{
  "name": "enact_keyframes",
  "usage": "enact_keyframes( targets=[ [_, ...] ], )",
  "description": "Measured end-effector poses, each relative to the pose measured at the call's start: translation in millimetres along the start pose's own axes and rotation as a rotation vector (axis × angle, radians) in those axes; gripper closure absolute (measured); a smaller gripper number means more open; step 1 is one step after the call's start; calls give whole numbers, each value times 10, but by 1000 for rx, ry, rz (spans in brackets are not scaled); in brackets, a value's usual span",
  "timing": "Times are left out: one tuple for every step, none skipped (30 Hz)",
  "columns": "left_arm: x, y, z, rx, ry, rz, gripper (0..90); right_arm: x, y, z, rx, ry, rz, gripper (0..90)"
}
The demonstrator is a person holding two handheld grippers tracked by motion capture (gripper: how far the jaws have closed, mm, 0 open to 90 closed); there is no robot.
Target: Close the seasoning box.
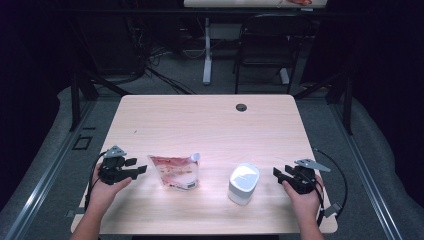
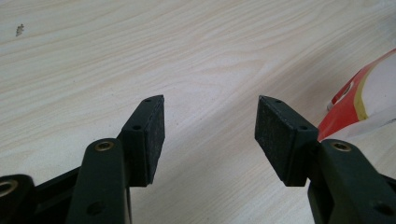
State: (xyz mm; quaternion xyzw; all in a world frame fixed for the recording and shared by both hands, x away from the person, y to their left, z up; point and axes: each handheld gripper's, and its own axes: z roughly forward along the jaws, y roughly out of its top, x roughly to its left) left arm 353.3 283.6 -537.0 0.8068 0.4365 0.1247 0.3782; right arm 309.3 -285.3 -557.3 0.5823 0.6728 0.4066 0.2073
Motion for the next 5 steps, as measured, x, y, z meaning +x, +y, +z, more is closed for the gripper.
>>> enact_keyframes(
  targets=[
    [3, 1, -4, 2, 2, -1, 429, 0, 0, 0, 0, 0, 0, 469],
    [12, 0, -4, -3, -3, -6, 428, -4, 1, 1, -2, -2, 0, 469],
    [15, 0, -5, -3, -2, -9, 427, -5, 1, -1, -2, -4, 1, 468],
    [17, 0, -3, -3, -1, -10, 425, -4, 0, -1, -3, -7, 2, 467],
    [17, 0, -3, -3, -1, -10, 424, -5, 0, -1, -3, -9, 1, 466]
  ],
)
